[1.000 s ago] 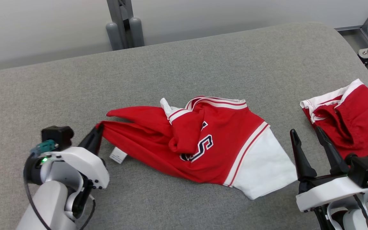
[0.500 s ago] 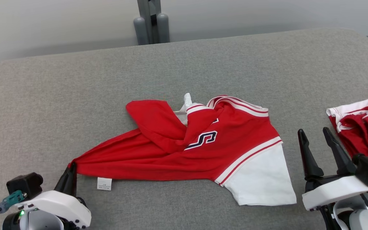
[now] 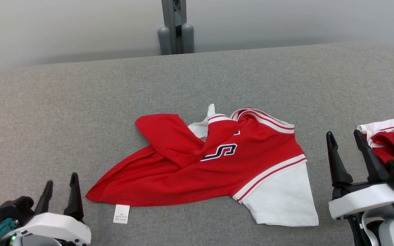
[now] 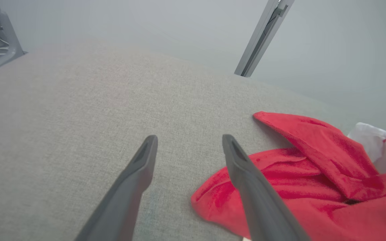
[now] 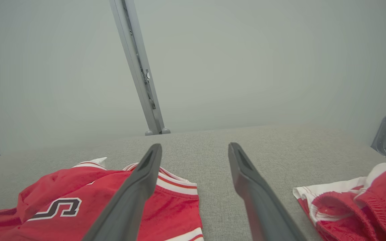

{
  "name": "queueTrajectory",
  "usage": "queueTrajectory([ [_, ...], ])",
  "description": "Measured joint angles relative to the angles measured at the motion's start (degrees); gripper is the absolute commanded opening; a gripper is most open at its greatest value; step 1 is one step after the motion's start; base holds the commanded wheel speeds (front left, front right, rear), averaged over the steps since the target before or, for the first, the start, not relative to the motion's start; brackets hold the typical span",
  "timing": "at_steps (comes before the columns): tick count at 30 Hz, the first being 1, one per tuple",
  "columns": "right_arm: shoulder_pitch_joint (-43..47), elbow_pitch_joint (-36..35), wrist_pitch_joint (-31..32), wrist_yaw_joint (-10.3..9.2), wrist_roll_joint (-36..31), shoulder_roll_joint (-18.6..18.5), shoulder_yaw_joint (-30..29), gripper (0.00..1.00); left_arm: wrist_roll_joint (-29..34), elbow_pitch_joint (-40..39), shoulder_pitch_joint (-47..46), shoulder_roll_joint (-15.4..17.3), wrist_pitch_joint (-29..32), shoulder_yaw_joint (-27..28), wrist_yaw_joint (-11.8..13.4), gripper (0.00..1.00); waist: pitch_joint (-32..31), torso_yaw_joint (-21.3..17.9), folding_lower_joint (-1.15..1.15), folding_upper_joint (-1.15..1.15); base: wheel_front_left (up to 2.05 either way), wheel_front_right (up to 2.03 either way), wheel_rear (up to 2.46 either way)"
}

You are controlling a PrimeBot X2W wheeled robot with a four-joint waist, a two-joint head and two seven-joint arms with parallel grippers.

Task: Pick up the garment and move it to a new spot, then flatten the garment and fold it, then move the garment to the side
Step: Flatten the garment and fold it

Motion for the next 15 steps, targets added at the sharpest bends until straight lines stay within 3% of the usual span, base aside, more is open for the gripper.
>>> queueTrajectory([
  [7, 0.0, -0.3, -0.8, 0.0, -1.2, 0.0, -0.5, 1.0, 6.1, -5.4, -2.5, 1.2, -8.7, -1.4, 0.7, 1.0, -2.0, -0.1, 0.0, 0.0, 0.0, 0.0, 0.0],
  [15, 0.1, -0.6, -0.6, 0.0, -2.8, 0.0, -0.1, 1.0, 10.5, -10.0, -5.9, 1.7, -11.1, -5.0, 0.0, 1.0, -4.3, 0.2, 0.0, 0.0, 0.0, 0.0, 0.0],
])
